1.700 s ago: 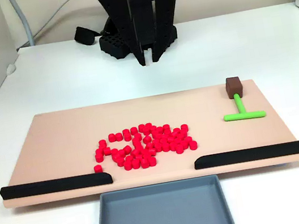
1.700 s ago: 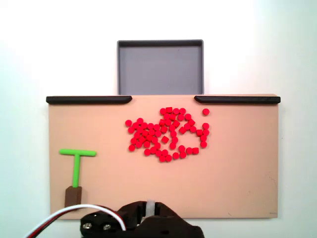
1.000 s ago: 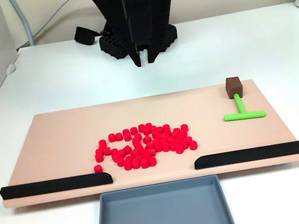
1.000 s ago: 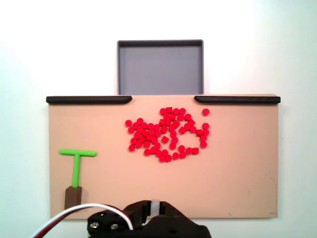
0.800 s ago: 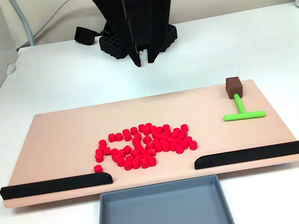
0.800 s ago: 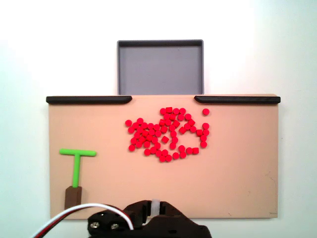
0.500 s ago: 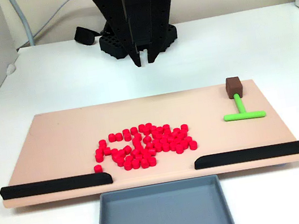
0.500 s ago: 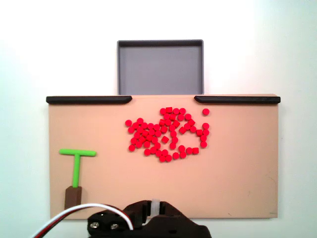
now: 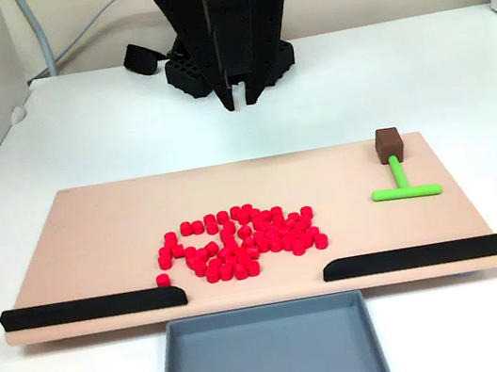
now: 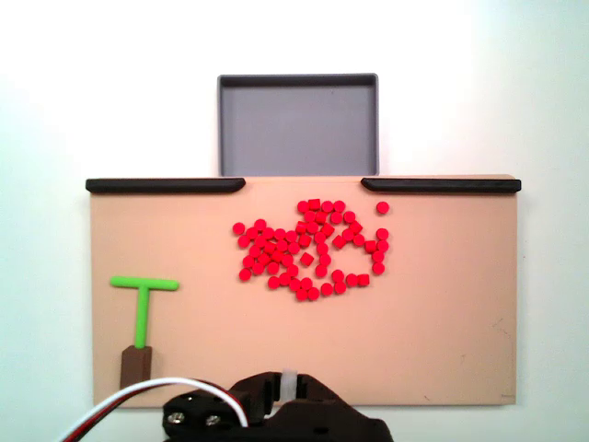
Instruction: Grasp a green tool by the dark brown handle.
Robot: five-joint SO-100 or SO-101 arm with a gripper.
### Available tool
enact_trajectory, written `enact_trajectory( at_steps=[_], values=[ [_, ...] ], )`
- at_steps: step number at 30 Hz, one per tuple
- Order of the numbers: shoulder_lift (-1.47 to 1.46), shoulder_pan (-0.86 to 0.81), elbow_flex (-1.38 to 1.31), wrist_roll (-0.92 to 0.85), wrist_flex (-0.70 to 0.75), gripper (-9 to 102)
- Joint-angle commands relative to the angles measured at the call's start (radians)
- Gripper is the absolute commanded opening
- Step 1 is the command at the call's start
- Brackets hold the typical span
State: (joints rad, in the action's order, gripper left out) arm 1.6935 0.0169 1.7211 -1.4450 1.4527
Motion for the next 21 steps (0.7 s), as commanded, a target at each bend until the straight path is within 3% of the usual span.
enact_trajectory(
  at_steps=[1,21],
  values=[
    [0.011,-0.002,-0.032,0.014,-0.003,0],
    [0.021,0.041,-0.032,0.011,-0.005,0]
  ],
)
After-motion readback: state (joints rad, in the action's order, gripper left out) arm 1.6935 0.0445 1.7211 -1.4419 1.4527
